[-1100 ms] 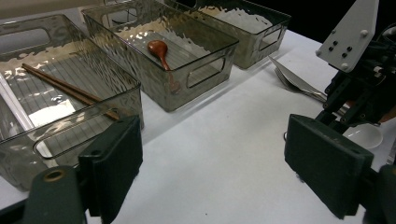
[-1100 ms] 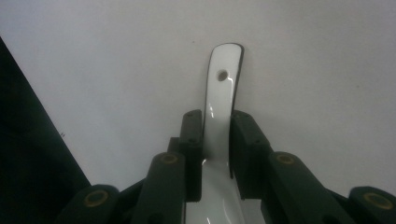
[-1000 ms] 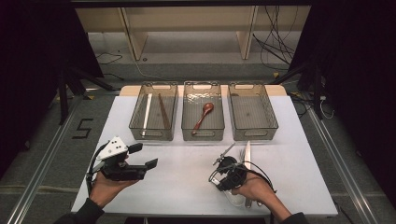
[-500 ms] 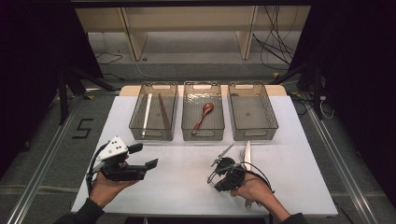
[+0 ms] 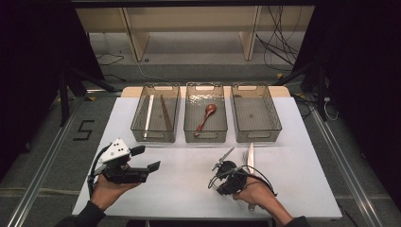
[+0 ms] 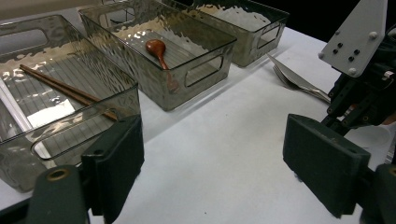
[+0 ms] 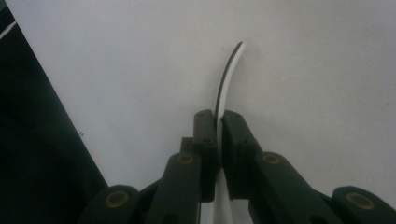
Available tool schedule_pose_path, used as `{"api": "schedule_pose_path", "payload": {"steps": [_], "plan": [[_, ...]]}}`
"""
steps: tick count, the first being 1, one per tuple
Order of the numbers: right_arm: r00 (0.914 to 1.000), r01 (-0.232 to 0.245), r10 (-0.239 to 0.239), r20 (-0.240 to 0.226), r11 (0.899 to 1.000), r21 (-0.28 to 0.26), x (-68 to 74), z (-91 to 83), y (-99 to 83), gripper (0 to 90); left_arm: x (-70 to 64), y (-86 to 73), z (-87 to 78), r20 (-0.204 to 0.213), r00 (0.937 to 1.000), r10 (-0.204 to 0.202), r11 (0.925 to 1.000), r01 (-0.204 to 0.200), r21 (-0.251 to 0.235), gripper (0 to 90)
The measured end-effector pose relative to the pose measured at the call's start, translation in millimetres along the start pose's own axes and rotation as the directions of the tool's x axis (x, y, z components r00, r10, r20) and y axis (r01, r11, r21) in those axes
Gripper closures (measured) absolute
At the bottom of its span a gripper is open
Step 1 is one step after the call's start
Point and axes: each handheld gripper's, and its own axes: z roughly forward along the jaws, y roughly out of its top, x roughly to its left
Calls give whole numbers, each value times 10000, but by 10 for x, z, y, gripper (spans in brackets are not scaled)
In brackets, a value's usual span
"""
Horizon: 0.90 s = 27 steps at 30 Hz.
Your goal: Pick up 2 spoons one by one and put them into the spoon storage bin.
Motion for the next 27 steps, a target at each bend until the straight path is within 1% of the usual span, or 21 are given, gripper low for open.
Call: {"api": "schedule_pose_path", "payload": {"steps": [4,7,8,12,13,14,15,16,17,18,22,24,27], "plan": [[10000,21,-21,55,10000,-19,7,-5,-2,863,3,1,0,-15,10000,6,10000,-6,18,200],[9999,125,-124,71,9998,-121,0,-32,1,865,5,3,-5,-52,10000,-15,10000,15,-67,200],[9999,78,-77,84,9997,-226,-8,-63,3,865,8,2,-7,-53,10000,-25,10000,25,-69,200],[9997,-100,120,192,9949,-1004,-72,-246,-5,866,19,0,-15,-49,10000,-81,9999,81,-124,199],[9996,-103,132,238,9930,-1173,-90,-282,-6,866,18,-1,-13,-12,9999,-138,9998,138,-165,199],[9994,-224,258,240,9909,-1327,-102,-314,-7,866,21,-2,-13,70,9998,-183,9997,184,-174,197],[9995,-192,229,233,9890,-1468,-123,-344,-10,866,23,-3,-11,176,9995,-256,9995,259,-184,195],[9993,-257,299,230,9864,-1624,-132,-373,-11,866,26,-3,-10,290,9990,-346,9992,351,-177,193],[9994,-299,330,144,9833,-1797,-143,-401,-13,866,25,-3,-7,330,9988,-371,9991,377,-184,190],[9993,-347,368,69,9802,-1949,-153,-426,-16,866,23,-3,-5,324,9989,-338,9992,344,-181,189],[9988,-466,486,28,9698,-2395,-199,-504,-21,866,23,-5,-6,298,9990,-320,9992,328,-246,187],[9983,-578,582,-66,9617,-2679,-235,-548,-16,866,31,-5,-15,354,9988,-337,9989,349,-325,184],[9971,-700,753,66,9522,-2974,-295,-621,-1,866,34,-8,-18,338,9987,-390,9983,404,-426,177]]}}
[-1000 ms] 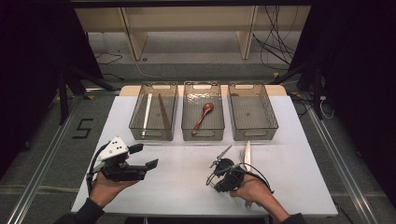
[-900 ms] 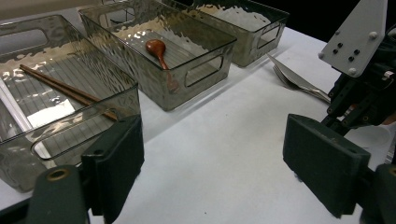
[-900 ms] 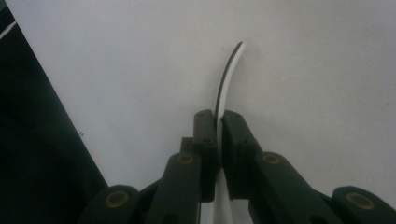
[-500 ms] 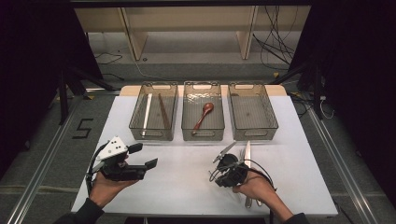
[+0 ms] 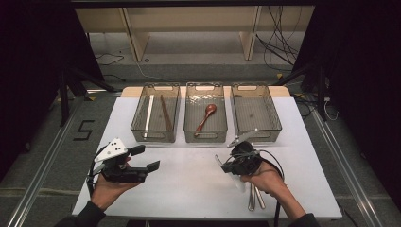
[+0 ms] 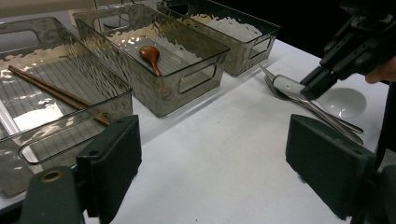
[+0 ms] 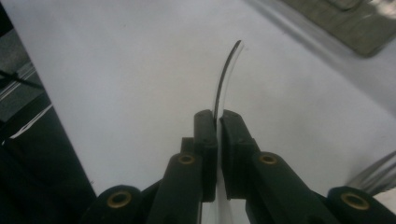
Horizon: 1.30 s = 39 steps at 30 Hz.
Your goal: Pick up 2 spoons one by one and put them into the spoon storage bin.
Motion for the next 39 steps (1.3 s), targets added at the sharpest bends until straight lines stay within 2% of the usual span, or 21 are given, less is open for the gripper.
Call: {"api": "schedule_pose_path", "payload": {"steps": [10,20,27,35,39], "plan": [[9972,-251,325,678,9940,-1067,-222,-128,229,865,33,-19,2,-90,10000,-6,10000,6,-15,164],[9914,-475,693,1114,9811,-1878,-398,-163,622,864,63,-29,-8,-133,9999,-27,10000,27,-40,155],[9835,-582,961,1534,9704,-2345,-542,-193,899,864,60,-30,-2,-161,9999,44,10000,-44,-23,155],[9721,-669,1200,2016,9654,-2522,-635,-105,1162,863,54,-31,-4,-162,9998,143,9999,-144,-15,155],[9653,-767,1335,2246,9665,-2448,-702,-27,1249,863,57,-31,-6,-152,9998,159,9999,-160,-53,155]]}}
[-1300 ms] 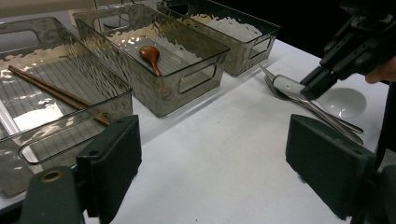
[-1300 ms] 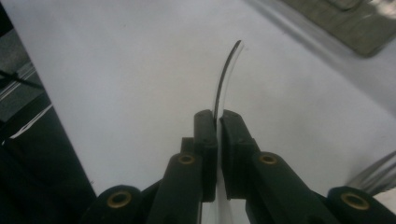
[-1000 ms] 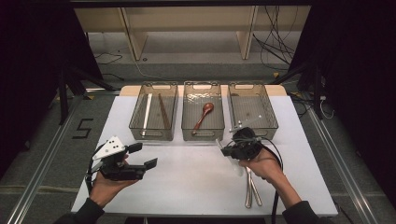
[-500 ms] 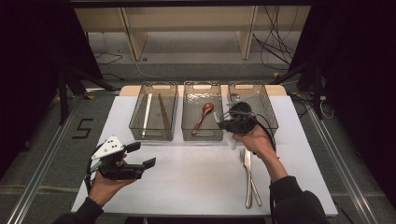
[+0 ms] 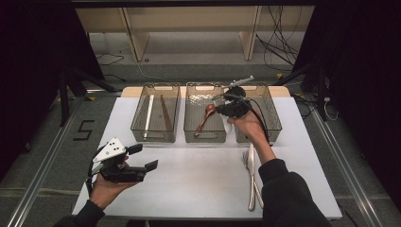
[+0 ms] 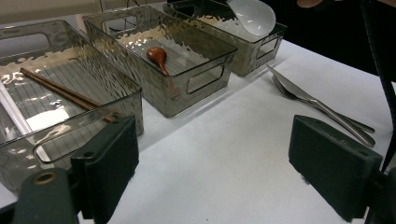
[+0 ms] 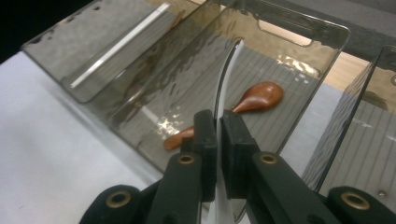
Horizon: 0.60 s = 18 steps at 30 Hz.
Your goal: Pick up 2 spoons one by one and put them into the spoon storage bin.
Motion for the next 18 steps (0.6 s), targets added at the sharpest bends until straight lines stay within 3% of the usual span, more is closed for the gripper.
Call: {"api": "schedule_pose_path", "payload": {"steps": [8,18], "plan": [[9994,-151,148,306,9999,70,-24,192,125,862,-2,0,0,18,10000,19,10000,-19,-9,155],[9967,-391,361,723,9984,411,-32,459,157,862,2,0,-9,3,10000,36,10000,-36,-27,155]]}}
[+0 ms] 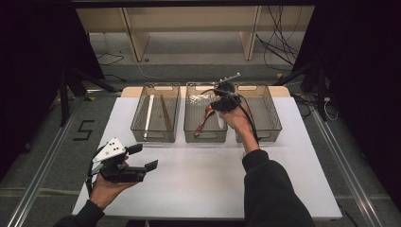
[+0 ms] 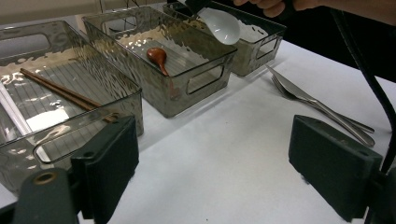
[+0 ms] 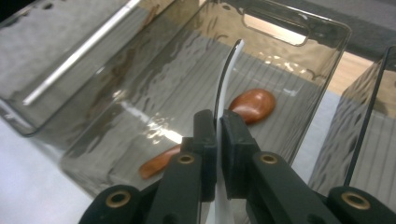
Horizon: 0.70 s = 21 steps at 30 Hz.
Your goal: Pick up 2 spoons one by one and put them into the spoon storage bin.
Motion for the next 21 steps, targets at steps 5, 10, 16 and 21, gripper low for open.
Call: {"api": "schedule_pose_path", "payload": {"steps": [5,10,16,21], "plan": [[9997,-136,135,194,9999,39,-33,79,-5,860,14,-8,-4,-26,10000,-77,10000,77,-5,156],[9994,-166,159,316,9996,242,-38,156,-23,851,8,-2,-6,-34,10000,-61,10000,61,-23,155],[9996,-259,256,152,9995,206,-38,134,-24,686,12,-7,-14,-31,10000,-82,10000,82,-30,155],[9995,-59,63,-311,9999,115,-54,-11,-48,571,7,-7,-9,-27,10000,-82,10000,82,-20,155]]}}
